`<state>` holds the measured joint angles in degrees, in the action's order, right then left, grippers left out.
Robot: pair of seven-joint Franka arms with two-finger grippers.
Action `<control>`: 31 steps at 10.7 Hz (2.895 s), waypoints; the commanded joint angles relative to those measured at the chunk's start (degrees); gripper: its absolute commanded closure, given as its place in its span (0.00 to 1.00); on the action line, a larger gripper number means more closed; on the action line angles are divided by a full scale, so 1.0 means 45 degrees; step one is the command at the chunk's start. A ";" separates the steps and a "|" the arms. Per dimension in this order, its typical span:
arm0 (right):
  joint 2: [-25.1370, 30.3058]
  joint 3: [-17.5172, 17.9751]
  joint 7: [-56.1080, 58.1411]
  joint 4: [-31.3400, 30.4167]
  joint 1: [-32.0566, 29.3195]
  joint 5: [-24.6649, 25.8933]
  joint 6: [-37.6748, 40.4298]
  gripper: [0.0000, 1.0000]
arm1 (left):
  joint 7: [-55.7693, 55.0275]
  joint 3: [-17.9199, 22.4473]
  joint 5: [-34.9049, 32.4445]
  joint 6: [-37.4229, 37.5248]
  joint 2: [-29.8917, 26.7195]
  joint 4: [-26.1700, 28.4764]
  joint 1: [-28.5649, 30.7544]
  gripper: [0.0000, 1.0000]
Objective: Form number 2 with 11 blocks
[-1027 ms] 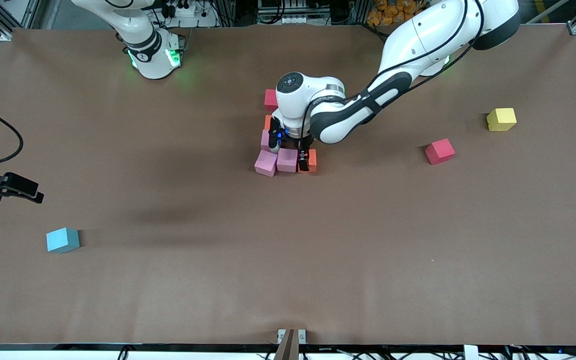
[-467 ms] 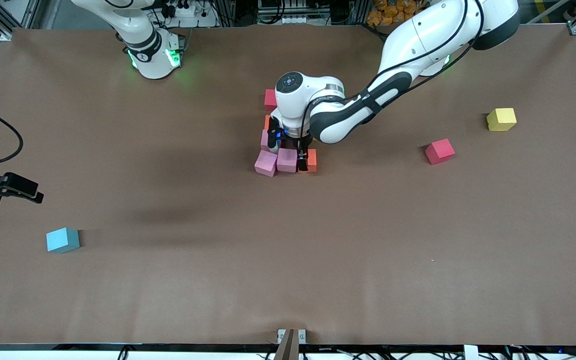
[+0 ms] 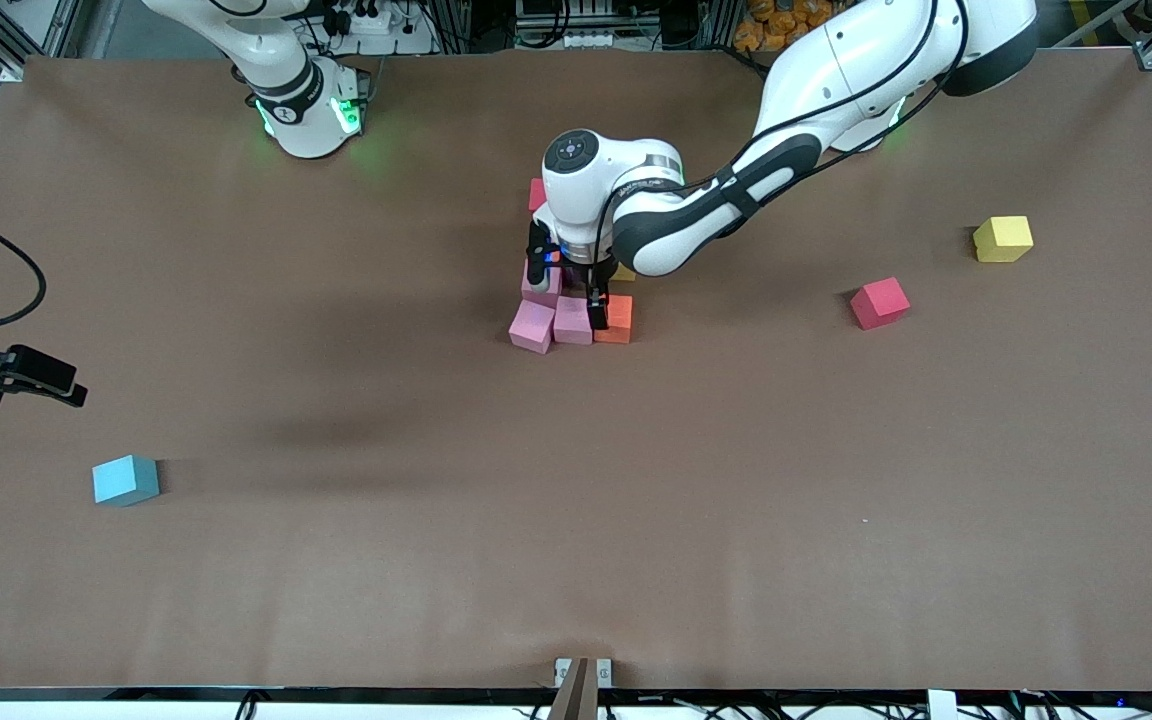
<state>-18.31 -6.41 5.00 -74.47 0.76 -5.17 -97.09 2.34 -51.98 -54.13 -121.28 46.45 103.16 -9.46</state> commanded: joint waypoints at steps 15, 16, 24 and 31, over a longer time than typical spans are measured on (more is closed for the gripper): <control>0.0105 0.0078 -0.0192 0.0024 -0.0052 0.0211 0.0149 0.00 | -0.0090 -0.4287 0.2203 0.6011 -0.0420 -0.4288 0.6099 0.00; 0.0105 0.0078 -0.0212 0.0024 -0.0052 0.0211 0.0149 0.00 | -0.0091 -0.4367 0.2572 0.6033 -0.0420 -0.4446 0.6840 0.00; 0.0105 0.0078 -0.0231 0.0024 -0.0052 0.0191 0.0149 0.00 | -0.2102 -0.4348 0.2810 0.7361 -0.0635 -0.6381 0.8544 0.00; 0.0124 0.0097 -0.0290 0.0024 -0.0052 0.0152 0.0188 0.00 | -0.2864 -0.4328 0.2732 0.7361 -0.0654 -0.7045 0.8840 0.00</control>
<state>-18.32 -6.41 4.94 -74.47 0.75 -5.17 -97.05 -9.52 -71.66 -42.28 -89.20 44.46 72.17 30.21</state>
